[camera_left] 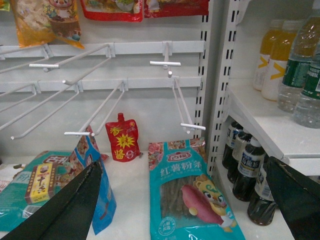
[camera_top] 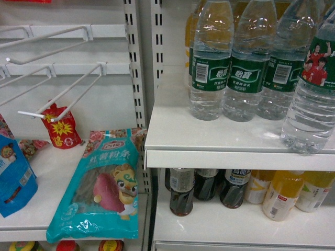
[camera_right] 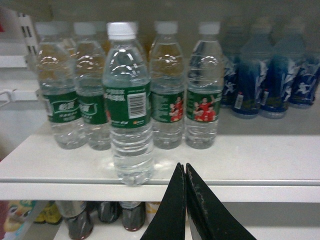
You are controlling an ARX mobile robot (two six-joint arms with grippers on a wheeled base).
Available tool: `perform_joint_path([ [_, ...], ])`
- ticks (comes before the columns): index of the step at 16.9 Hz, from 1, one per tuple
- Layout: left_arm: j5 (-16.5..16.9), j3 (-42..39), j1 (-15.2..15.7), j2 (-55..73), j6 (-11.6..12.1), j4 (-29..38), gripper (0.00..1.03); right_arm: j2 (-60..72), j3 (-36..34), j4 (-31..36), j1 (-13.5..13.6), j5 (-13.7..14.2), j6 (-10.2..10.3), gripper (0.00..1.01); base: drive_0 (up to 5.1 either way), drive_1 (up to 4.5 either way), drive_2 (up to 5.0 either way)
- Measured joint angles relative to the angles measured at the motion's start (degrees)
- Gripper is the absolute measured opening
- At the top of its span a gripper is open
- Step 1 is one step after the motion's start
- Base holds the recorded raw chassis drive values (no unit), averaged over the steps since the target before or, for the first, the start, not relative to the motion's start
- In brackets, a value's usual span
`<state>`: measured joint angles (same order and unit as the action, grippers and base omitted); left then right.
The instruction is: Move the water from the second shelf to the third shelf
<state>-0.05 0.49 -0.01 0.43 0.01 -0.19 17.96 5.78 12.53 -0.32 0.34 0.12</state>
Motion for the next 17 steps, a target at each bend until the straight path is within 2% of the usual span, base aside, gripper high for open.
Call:
perform_joint_path([
  [9,0.0,0.0,0.0,0.0,0.0,0.0,0.98,-7.5,-4.2,-2.9,0.3,-0.3,0.0,0.02,0.0,0.00,0.0],
  [10,0.0,0.0,0.0,0.0,0.0,0.0,0.98,-9.7,-5.0,-5.3,0.3,-0.3,0.0,0.02,0.0,0.00,0.0],
  [11,0.0,0.0,0.0,0.0,0.0,0.0,0.98,-13.2,-5.0,-11.0,0.3,-0.3,0.0,0.02,0.0,0.00,0.0],
  [12,0.0,0.0,0.0,0.0,0.0,0.0,0.98,-16.9,-5.0,-12.5,0.3,-0.3,0.0,0.02,0.0,0.00,0.0],
  [17,0.0,0.0,0.0,0.0,0.0,0.0,0.98,-17.7,-5.0,-12.9,0.3,-0.3,0.0,0.02,0.0,0.00,0.0],
])
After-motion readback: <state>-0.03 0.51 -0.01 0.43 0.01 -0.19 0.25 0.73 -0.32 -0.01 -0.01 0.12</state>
